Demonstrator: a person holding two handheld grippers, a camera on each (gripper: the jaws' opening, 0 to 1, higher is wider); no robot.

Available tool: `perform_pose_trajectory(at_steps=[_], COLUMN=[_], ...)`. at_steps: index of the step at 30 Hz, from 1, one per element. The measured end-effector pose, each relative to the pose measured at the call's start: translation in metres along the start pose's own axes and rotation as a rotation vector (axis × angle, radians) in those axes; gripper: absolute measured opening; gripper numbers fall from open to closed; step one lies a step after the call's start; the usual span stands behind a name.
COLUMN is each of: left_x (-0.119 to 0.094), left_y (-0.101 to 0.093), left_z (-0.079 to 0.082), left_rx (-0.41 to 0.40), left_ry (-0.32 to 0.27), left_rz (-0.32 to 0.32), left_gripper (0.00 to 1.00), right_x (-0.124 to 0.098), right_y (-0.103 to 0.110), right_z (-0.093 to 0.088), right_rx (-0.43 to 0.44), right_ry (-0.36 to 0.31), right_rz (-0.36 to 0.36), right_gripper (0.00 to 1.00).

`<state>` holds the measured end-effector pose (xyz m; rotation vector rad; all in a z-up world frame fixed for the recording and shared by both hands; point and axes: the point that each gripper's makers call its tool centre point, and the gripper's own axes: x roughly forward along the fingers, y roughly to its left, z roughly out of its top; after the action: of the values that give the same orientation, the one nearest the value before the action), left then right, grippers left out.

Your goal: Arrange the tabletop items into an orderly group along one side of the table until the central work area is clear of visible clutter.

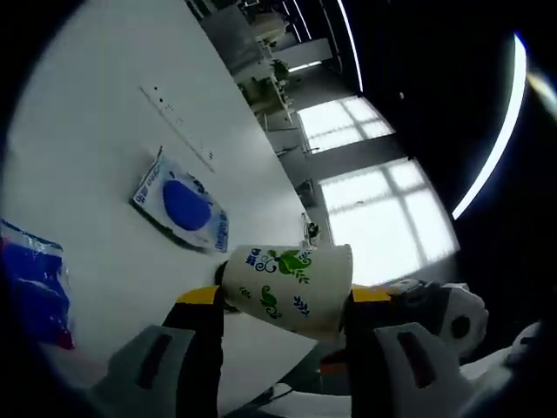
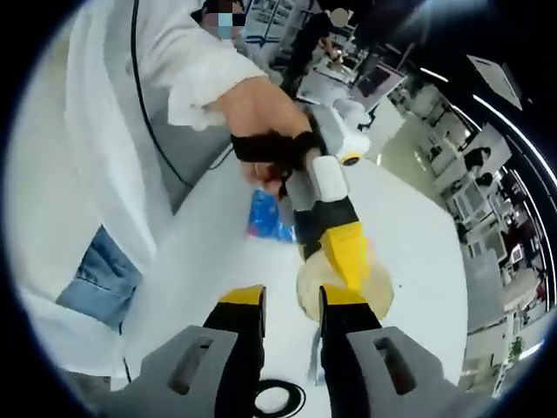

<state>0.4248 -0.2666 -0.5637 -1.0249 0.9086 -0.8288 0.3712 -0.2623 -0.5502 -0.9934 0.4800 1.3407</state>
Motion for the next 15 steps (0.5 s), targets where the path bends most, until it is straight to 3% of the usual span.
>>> perform_pose_trajectory(at_steps=[3, 6, 12, 15], left_x=[-0.002, -0.004, -0.010, -0.015], left_y=[-0.002, -0.001, 0.006, 0.009], left_z=[-0.001, -0.004, -0.005, -0.007], left_rx=[-0.003, -0.004, -0.003, 0.036], left_ry=[-0.013, -0.025, -0.066, -0.090], left_rz=[-0.012, -0.016, -0.005, -0.002], left_gripper=[0.55, 0.55, 0.55, 0.54], right_x=[0.006, 0.007, 0.014, 0.017], right_y=[-0.004, -0.009, -0.003, 0.002], right_z=[-0.004, 0.000, 0.002, 0.005], right_rx=[-0.027, -0.049, -0.053, -0.044], right_ry=[0.033, 0.008, -0.005, -0.017], right_rz=[-0.019, -0.025, 0.016, 0.034], right_gripper=[0.13, 0.00, 0.00, 0.00])
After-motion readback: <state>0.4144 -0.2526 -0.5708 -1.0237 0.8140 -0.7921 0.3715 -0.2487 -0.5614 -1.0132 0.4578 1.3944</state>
